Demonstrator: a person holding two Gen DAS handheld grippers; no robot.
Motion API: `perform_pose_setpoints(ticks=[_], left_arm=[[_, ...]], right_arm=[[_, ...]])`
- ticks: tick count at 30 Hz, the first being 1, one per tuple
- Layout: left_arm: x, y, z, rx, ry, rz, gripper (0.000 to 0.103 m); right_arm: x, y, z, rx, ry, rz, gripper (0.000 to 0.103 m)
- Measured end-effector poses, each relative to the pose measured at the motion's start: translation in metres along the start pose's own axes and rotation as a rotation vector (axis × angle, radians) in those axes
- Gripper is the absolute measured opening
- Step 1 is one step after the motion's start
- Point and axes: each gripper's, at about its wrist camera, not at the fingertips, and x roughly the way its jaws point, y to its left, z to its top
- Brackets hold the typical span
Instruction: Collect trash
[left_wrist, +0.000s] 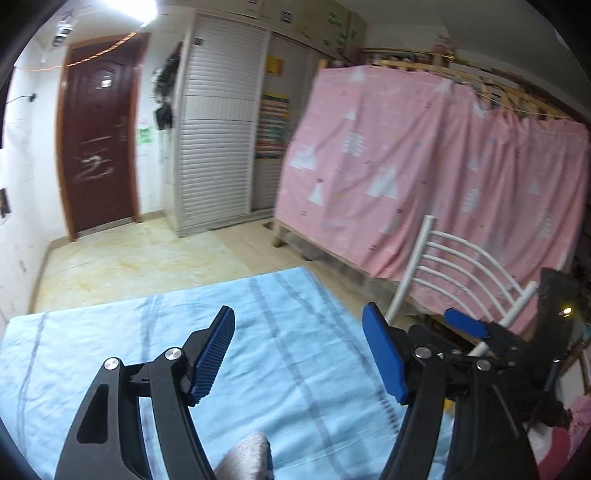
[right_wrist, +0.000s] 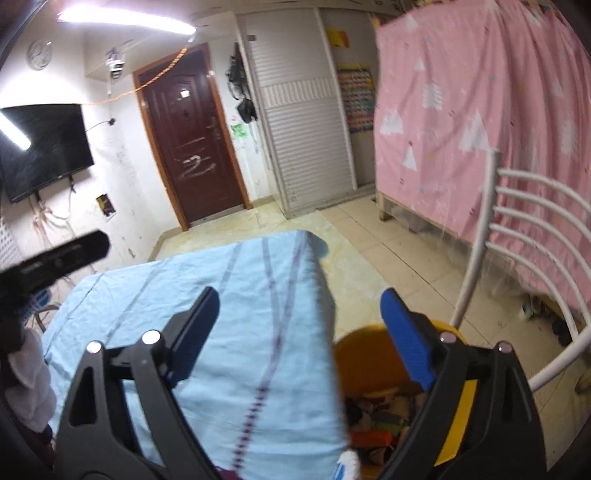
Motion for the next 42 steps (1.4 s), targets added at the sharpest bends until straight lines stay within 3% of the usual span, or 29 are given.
perform_pose_setpoints(ticks=[3, 8, 16, 23, 42], left_arm=[[-0.013, 0.024, -0.005, -0.023, -0.015, 0.059, 0.063], [-0.031, 0.061, -0.015, -0.047, -0.035, 0.159, 0.063], [-0.049, 0.107, -0.030, -0.104, -0.037, 0.229, 0.063], [-0.058, 0.131, -0.034, -0.141, -0.039, 0.304, 0.068], [-0.059, 0.144, -0.038, -0.172, -0.028, 0.325, 0.070]], right_arm=[[0.004, 0.022, 0.000, -0.025, -0.013, 0.026, 0.095], [0.017, 0.062, -0.004, -0.065, -0.023, 0.088, 0.097], [0.033, 0.115, -0.008, -0.154, -0.011, 0.146, 0.097], [0.041, 0.132, -0.010, -0.180, 0.000, 0.170, 0.097], [0.041, 0.143, -0.010, -0.202, 0.002, 0.178, 0.097]])
